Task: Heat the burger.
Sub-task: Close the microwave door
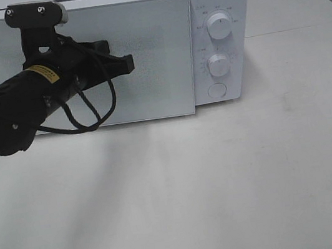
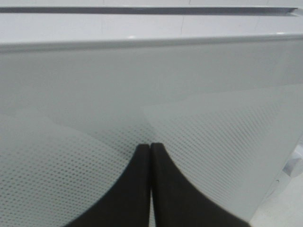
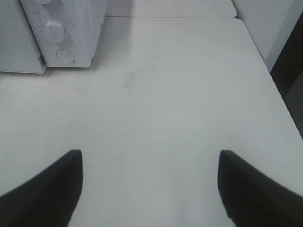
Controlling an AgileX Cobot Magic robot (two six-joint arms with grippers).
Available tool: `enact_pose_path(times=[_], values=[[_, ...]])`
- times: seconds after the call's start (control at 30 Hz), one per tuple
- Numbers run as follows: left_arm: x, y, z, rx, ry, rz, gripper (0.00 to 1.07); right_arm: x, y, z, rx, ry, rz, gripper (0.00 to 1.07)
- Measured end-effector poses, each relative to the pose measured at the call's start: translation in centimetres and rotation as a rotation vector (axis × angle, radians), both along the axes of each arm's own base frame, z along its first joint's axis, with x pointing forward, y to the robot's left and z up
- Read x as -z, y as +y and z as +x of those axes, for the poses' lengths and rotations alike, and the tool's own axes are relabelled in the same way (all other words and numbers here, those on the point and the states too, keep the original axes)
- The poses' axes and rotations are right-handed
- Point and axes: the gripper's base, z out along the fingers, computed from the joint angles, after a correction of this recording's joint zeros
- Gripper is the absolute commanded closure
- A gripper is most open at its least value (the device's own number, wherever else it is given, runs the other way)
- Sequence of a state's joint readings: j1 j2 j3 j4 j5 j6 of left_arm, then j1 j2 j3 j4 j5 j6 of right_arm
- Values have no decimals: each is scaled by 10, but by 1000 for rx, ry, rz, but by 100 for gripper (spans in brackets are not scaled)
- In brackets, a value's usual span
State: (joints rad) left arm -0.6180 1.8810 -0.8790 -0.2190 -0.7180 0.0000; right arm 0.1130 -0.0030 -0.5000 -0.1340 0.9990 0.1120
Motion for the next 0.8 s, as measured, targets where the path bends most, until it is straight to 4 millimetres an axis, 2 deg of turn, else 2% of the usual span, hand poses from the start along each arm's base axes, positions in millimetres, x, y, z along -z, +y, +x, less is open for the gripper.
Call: enact_pose_path(times=[0.43, 0.8], values=[[7, -33, 16, 65, 34, 29, 107, 0, 0, 0, 0, 0, 0, 31], [10, -39, 18, 74, 36, 86, 107, 0, 0, 0, 0, 0, 0, 31]])
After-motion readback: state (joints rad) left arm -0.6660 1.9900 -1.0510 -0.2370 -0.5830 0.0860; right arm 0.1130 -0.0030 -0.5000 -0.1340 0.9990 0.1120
